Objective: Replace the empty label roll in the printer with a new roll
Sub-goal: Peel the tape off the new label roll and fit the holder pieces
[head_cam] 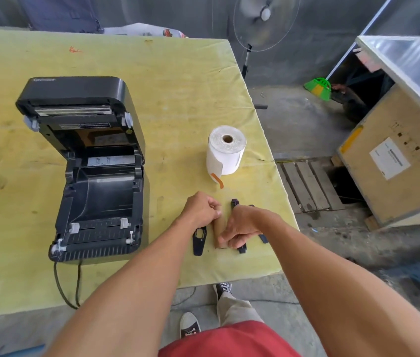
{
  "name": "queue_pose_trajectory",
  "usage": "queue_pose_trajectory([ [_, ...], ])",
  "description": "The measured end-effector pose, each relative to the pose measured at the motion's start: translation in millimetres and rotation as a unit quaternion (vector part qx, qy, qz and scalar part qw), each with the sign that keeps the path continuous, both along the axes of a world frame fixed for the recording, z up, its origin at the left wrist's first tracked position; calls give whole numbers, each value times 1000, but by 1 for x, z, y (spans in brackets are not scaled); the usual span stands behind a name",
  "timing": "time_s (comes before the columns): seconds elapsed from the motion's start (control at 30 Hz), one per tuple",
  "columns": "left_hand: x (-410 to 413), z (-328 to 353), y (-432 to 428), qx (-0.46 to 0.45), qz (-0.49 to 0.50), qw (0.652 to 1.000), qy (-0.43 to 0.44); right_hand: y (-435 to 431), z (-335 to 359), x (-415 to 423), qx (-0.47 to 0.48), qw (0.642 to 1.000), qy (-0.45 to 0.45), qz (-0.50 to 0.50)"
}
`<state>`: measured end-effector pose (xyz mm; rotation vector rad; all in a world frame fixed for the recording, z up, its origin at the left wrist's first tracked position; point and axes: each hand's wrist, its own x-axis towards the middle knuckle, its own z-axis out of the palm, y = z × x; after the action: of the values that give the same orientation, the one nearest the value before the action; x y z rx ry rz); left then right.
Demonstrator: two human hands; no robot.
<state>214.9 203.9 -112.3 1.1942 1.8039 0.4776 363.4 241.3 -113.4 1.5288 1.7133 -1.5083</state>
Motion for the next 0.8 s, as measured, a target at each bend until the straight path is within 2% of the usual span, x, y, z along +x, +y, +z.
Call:
queue_pose_trajectory([
  [0.27,2,-1,11,1,-42,997,67,3,1,-1,48,998,-25,40],
  [0.43,-6,1,16,7,-54,996,69,12,14,1,89,995,-31,17],
  [0.53,-13,6,22,17,-48,996,80,25,21,0,139,989,-26,-41],
  [0.8,-42,38,57,159,10,973,165,54,26,-5,321,937,17,-136],
])
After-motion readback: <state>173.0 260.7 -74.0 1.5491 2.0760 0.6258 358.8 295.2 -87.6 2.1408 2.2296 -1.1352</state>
